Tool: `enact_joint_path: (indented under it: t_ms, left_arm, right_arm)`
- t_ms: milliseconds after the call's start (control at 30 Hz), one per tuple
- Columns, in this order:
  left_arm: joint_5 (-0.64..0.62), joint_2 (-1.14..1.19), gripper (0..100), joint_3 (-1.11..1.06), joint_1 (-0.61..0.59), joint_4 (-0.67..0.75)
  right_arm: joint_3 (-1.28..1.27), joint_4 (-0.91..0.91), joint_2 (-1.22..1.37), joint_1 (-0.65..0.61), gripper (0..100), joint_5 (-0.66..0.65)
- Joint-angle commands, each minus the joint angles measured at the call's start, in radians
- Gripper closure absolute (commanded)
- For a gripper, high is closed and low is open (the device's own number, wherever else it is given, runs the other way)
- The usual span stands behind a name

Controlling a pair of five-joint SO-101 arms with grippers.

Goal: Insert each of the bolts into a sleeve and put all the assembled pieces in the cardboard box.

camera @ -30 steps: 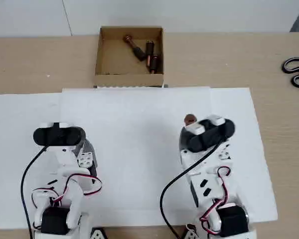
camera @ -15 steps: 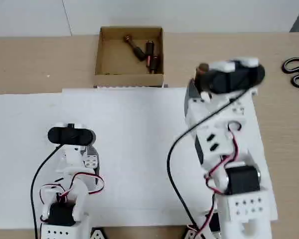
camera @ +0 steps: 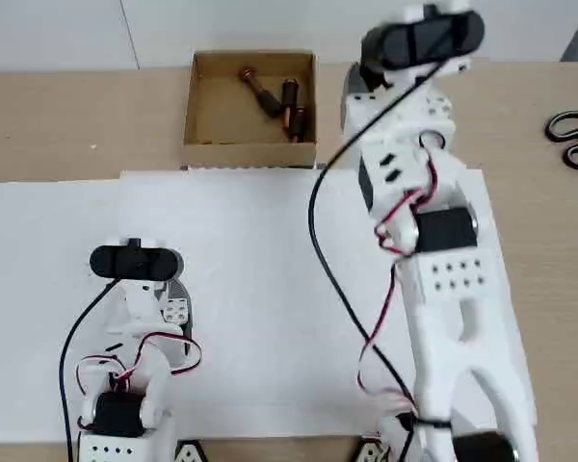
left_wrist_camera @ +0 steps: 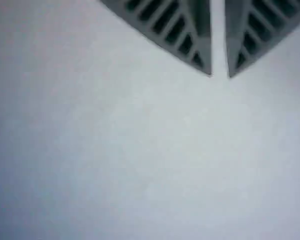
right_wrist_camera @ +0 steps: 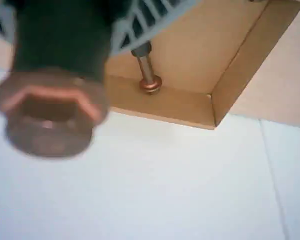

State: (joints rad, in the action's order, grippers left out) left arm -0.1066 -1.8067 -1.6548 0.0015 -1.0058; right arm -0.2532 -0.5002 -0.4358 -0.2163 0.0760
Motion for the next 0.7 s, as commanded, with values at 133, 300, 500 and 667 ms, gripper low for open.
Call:
enact_joint_path:
  t_ms: [133,300,500,667]
  left_arm:
    - [-0.006,-0.011,99,0.002,-0.002,0.023]
    - [-0.006,-0.011,99,0.002,-0.002,0.023]
    - [-0.006,-0.011,99,0.002,-0.002,0.023]
    - [-0.006,-0.011,99,0.002,-0.002,0.023]
  right_arm:
    - [0.269,0.111,0.199,-0.001,99.5,-0.014]
    - [0.374,0.197,0.392,-0.015,99.5,-0.112]
    - [0.468,0.343,0.633,-0.053,99.5,-0.222]
    - [0.549,0.475,0.828,-0.108,99.5,-0.336]
